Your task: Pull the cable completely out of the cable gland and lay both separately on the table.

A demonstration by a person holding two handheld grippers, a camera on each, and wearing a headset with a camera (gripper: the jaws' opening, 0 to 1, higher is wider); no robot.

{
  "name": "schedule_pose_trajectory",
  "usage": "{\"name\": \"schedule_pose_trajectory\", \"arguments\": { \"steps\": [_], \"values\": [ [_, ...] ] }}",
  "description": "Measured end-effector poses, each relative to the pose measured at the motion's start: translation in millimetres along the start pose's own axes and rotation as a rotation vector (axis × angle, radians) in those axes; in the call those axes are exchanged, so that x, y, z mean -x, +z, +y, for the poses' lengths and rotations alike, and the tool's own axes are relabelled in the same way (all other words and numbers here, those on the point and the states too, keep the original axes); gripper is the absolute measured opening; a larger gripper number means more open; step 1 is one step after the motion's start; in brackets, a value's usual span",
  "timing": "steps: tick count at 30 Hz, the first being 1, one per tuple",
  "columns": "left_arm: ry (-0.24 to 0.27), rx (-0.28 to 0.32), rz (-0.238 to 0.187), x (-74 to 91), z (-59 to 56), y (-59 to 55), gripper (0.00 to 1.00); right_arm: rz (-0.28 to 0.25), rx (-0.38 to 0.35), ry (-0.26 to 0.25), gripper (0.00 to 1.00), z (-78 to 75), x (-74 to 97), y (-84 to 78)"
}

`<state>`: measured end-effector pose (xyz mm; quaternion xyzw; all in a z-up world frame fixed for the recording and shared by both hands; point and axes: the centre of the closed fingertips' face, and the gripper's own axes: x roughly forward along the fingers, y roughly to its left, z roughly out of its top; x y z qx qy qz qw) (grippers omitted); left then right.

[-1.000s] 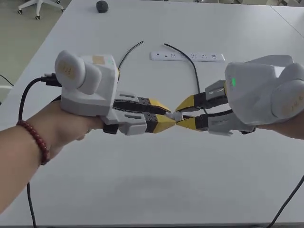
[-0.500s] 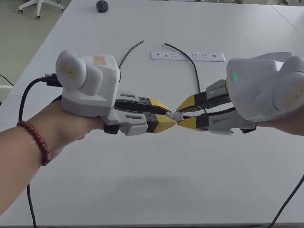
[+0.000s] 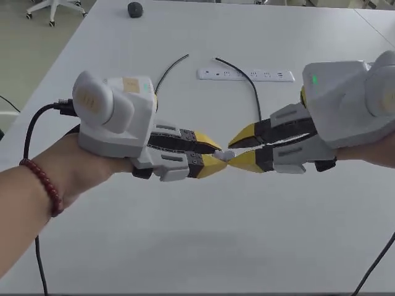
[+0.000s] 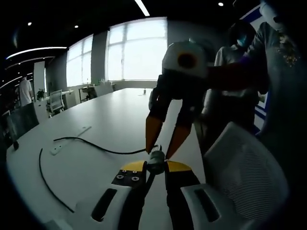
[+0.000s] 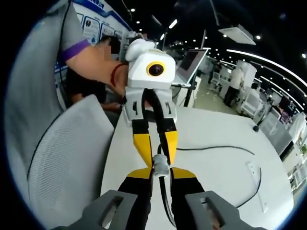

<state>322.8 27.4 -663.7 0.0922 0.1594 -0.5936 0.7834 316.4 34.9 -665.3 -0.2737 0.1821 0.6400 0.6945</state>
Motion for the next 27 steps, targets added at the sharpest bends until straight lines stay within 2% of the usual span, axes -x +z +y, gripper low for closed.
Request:
{"name": "schedule_pose_trajectory", "arguments": {
  "steps": [6, 9, 14, 15, 16, 17, 18, 19, 20, 22, 26, 27],
  "values": [
    [-0.004, -0.008, 0.003, 0.6, -1.0, 0.2, 0.16, 0.008, 0.021, -0.001, 0.08, 2.1, -0.7, -0.1],
    [-0.001, 0.008, -0.002, 1.4, -0.1, 0.7, 0.16, 0.014, 0.072, -0.016, 0.08, 2.3, -0.4, 1.1],
    [0.007, 0.107, -0.02, 3.3, 4.0, 2.3, 0.16, 0.04, 0.3, -0.09, 0.07, 0.5, 1.0, 5.8],
    [0.005, 0.124, -0.025, 3.6, 5.4, 2.2, 0.16, 0.056, 0.373, -0.111, 0.07, 0.8, 1.6, 6.0],
    [0.005, 0.136, -0.027, 3.7, 5.6, 2.5, 0.16, 0.064, 0.411, -0.124, 0.07, 0.9, 1.8, 6.2],
    [0.009, 0.141, -0.031, 4.1, 6.5, 3.3, 0.16, 0.069, 0.5, -0.149, 0.07, 0.4, 2.4, 8.3],
    [0.003, 0.17, -0.029, 3.9, 5.2, 2.8, 0.16, 0.078, 0.503, -0.147, 0.07, 1.7, 2.0, 6.5],
    [0.004, 0.162, -0.029, 3.6, 4.9, 2.7, 0.16, 0.079, 0.488, -0.149, 0.07, 1.9, 1.6, 5.6],
    [0.008, 0.16, -0.034, 3.8, 4.9, 3.6, 0.16, 0.081, 0.534, -0.164, 0.07, 0.2, 2.6, 6.6],
    [0.005, 0.171, -0.032, 3.2, 4.3, 3.5, 0.16, 0.076, 0.485, -0.15, 0.07, 0.7, 2.6, 4.6],
    [0.011, 0.16, -0.034, 2.6, 3.6, 4.6, 0.16, 0.07, 0.454, -0.148, 0.07, -2.2, 3.8, 3.9],
    [0.011, 0.159, -0.034, 2.5, 3.4, 4.7, 0.16, 0.061, 0.41, -0.133, 0.07, -1.2, 3.2, 2.6]
  ]
}}
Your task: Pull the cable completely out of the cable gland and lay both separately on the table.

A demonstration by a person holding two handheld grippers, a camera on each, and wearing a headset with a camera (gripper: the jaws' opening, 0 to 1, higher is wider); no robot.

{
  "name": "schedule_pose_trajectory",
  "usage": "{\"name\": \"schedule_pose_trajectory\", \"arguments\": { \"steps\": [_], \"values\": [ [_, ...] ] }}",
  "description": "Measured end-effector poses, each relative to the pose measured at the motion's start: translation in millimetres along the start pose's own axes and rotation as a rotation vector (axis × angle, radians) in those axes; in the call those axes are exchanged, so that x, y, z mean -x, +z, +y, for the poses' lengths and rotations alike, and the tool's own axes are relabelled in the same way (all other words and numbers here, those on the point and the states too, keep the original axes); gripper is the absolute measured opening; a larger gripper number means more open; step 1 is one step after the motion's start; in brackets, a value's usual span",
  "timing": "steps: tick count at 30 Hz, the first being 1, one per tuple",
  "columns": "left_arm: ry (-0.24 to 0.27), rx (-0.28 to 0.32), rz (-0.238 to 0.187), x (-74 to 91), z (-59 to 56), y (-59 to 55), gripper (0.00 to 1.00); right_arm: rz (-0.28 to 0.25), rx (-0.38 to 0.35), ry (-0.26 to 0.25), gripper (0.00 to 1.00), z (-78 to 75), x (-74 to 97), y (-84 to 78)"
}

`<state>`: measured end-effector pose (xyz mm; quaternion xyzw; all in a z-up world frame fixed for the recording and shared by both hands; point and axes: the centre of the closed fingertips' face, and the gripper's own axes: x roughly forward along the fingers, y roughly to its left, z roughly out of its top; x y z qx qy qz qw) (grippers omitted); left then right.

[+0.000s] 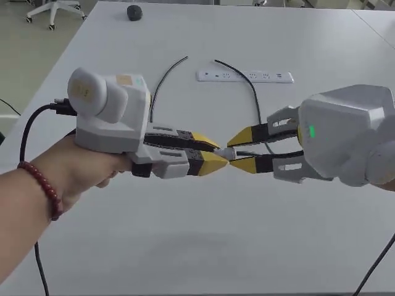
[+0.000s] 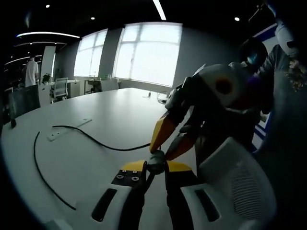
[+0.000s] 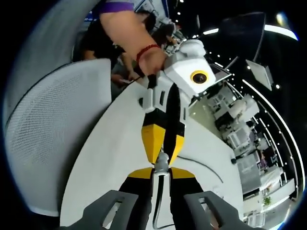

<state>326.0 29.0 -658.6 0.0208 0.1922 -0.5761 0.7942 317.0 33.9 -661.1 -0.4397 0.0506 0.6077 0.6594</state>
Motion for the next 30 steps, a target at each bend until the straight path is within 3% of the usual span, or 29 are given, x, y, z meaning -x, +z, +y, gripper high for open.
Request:
{"name": "schedule_pose_trajectory", "arguments": {
  "steps": [3, 5, 6, 10, 13, 15, 16, 18, 22, 26, 30],
  "values": [
    [-0.002, -0.017, 0.003, 0.4, -1.2, -0.2, 0.16, -0.025, -0.078, 0.01, 0.08, -0.8, 0.0, 0.0],
    [0.001, -0.017, 0.002, 1.2, -0.8, 0.2, 0.16, -0.022, -0.077, 0.004, 0.08, -3.1, 1.0, -1.2],
    [0.003, -0.017, 0.005, 2.1, -0.4, -0.6, 0.16, -0.016, -0.122, 0.014, 0.08, -1.5, 1.4, -4.1],
    [0.012, -0.017, 0.008, 5.2, 1.6, -2.1, 0.16, -0.031, -0.136, 0.016, 0.02, -2.9, 4.0, -4.3],
    [0.016, -0.03, 0.011, 5.9, 1.7, -2.8, 0.16, -0.092, -0.258, 0.018, 0.02, -5.8, 5.1, 3.2],
    [0.009, -0.031, 0.016, 5.3, 0.3, -3.7, 0.16, -0.111, -0.334, 0.047, 0.03, -4.6, 5.4, 5.0],
    [0.009, -0.039, 0.022, 4.6, -0.4, -4.8, 0.16, -0.109, -0.311, 0.019, 0.04, -10.3, 5.7, 3.9],
    [0.004, -0.042, 0.022, 3.7, -1.7, -5.2, 0.16, -0.111, -0.328, 0.046, 0.01, -7.4, 5.0, 6.1],
    [0.0, -0.058, 0.041, 2.7, -2.5, -8.8, 0.16, -0.095, -0.34, 0.07, 0.04, 0.0, 2.2, 2.4],
    [-0.007, -0.049, 0.029, 4.6, -2.9, -6.7, 0.16, -0.064, -0.338, 0.097, 0.04, 8.1, 0.9, -4.2],
    [-0.012, -0.065, 0.045, 4.1, -4.2, -8.7, 0.16, -0.069, -0.322, 0.085, 0.0, 6.0, 1.3, -1.6]
  ]
}}
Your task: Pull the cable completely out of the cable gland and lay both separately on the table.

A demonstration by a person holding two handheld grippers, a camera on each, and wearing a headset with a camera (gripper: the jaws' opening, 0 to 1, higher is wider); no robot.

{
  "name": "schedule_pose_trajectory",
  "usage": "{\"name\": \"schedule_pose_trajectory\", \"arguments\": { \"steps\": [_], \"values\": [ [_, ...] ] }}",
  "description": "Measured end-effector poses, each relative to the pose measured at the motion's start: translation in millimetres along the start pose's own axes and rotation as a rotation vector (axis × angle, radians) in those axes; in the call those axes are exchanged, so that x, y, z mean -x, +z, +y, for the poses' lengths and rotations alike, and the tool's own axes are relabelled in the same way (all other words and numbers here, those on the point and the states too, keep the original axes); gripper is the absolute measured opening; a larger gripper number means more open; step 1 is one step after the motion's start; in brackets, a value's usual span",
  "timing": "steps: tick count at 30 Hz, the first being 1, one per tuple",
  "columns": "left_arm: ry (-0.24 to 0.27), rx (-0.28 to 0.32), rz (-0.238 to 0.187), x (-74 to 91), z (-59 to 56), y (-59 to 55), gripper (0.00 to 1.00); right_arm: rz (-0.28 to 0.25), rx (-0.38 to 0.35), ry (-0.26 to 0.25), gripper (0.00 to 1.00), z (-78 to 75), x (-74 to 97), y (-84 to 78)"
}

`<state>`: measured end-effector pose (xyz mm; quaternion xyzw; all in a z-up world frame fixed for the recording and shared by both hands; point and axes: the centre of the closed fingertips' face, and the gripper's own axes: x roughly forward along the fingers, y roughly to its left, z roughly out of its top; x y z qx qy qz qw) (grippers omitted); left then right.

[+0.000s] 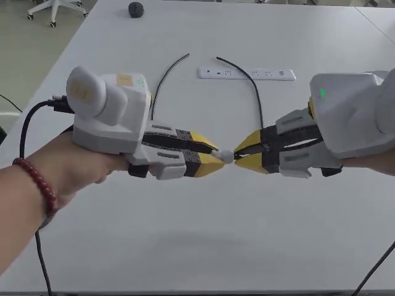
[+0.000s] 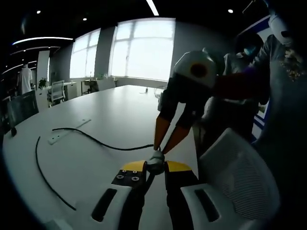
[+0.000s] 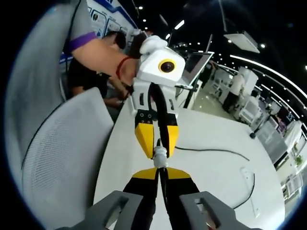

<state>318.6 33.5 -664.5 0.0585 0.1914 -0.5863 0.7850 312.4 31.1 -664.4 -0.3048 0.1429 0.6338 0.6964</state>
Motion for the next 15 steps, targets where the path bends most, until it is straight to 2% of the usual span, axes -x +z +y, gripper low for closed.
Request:
{"name": "schedule_pose_trajectory", "arguments": {
  "steps": [6, 8, 11, 15],
  "values": [
    [-0.003, -0.008, 0.004, 0.7, -0.5, -0.9, 0.16, 0.024, 0.061, 0.009, 0.0, 3.5, -2.9, -1.5],
    [-0.014, -0.01, 0.003, 1.3, -2.8, -0.5, 0.16, 0.062, 0.09, 0.014, 0.0, 4.7, -4.7, -7.6],
    [-0.014, -0.022, 0.017, 1.6, -3.5, -1.8, 0.16, 0.056, 0.113, 0.017, 0.0, 6.6, -4.7, -5.8],
    [0.002, -0.031, 0.019, 5.3, -0.3, -0.8, 0.16, 0.058, 0.124, -0.006, 0.0, 2.4, -1.4, -5.5]
  ]
}}
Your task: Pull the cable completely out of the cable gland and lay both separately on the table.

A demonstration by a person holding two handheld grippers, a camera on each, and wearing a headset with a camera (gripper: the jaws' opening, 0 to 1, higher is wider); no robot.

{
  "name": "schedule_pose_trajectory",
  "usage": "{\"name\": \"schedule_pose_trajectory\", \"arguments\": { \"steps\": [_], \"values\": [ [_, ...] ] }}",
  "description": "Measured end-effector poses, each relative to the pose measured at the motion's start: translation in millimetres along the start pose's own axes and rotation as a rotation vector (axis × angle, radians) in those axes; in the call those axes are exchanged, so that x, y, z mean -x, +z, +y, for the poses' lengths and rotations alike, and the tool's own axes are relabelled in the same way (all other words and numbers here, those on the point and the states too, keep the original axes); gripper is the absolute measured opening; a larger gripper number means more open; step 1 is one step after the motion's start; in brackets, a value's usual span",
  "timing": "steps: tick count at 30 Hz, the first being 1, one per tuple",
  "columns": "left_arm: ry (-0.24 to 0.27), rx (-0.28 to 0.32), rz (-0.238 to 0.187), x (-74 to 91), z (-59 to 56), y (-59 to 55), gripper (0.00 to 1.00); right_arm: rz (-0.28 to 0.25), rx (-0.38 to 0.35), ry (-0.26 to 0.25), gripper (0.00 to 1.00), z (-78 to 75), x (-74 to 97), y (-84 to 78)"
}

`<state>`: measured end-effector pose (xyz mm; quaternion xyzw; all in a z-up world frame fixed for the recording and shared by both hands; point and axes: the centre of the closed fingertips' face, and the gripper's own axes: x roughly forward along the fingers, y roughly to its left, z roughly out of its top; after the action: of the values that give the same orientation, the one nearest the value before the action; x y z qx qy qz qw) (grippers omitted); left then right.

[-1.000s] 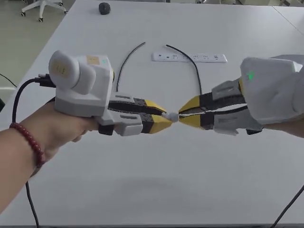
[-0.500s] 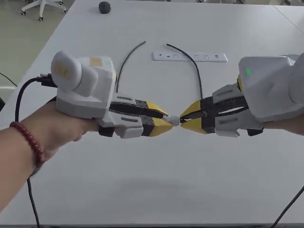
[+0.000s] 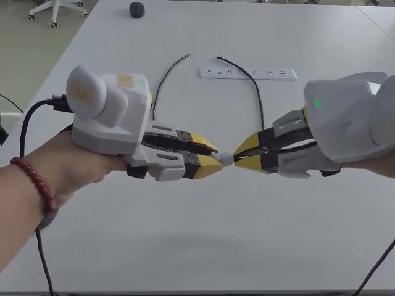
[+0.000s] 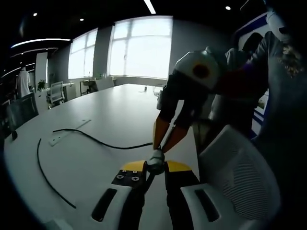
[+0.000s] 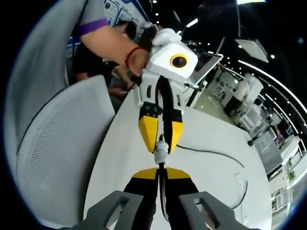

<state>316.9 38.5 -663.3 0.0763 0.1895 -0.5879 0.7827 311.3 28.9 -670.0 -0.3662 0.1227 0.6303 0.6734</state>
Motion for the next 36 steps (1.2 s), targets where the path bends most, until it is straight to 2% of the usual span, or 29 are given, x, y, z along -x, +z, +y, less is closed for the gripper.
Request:
{"name": "schedule_pose_trajectory", "arguments": {
  "steps": [2, 5, 9, 13, 14, 16, 22, 26, 28, 33, 36],
  "values": [
    [0.004, 0.009, -0.006, 4.0, 1.9, 0.4, 0.16, 0.003, -0.002, -0.007, 0.0, -1.1, 3.1, -2.9],
    [0.01, -0.01, 0.009, 6.7, 1.0, -0.6, 0.16, 0.027, -0.007, -0.014, 0.0, -1.0, 7.0, -12.0],
    [0.013, -0.028, 0.01, 13.9, 1.4, 2.1, 0.16, 0.067, -0.046, -0.027, 0.0, -1.2, 15.4, -30.4],
    [0.013, -0.042, 0.015, 15.9, 1.5, 3.3, 0.16, 0.134, -0.086, -0.035, 0.0, 0.8, 22.3, -54.4],
    [0.014, -0.045, 0.014, 16.4, 1.7, 3.9, 0.16, 0.177, -0.076, -0.056, 0.0, -1.1, 25.7, -66.3],
    [0.012, -0.045, 0.006, 17.2, 2.3, 6.0, 0.16, 0.217, -0.105, -0.043, 0.0, 4.6, 28.5, -81.8],
    [0.003, -0.053, -0.007, 14.6, 1.7, 12.1, 0.16, 0.284, -0.177, -0.054, 0.0, 9.4, 35.5, -117.9],
    [-0.006, -0.062, -0.017, 12.4, 0.5, 17.5, 0.16, 0.361, -0.191, -0.056, 0.0, 13.1, 40.1, -143.3],
    [-0.004, -0.068, -0.023, 13.0, 1.1, 20.8, 0.16, 0.363, -0.243, -0.059, 0.0, 15.6, 41.9, -151.8],
    [-0.008, -0.072, -0.036, 15.5, 2.9, 27.2, 0.16, 0.404, -0.282, -0.076, 0.0, 17.6, 48.4, -173.9],
    [-0.008, -0.074, -0.042, 15.9, 2.2, 30.1, 0.16, 0.419, -0.303, -0.082, 0.0, 18.4, 51.1, -180.9]
  ]
}}
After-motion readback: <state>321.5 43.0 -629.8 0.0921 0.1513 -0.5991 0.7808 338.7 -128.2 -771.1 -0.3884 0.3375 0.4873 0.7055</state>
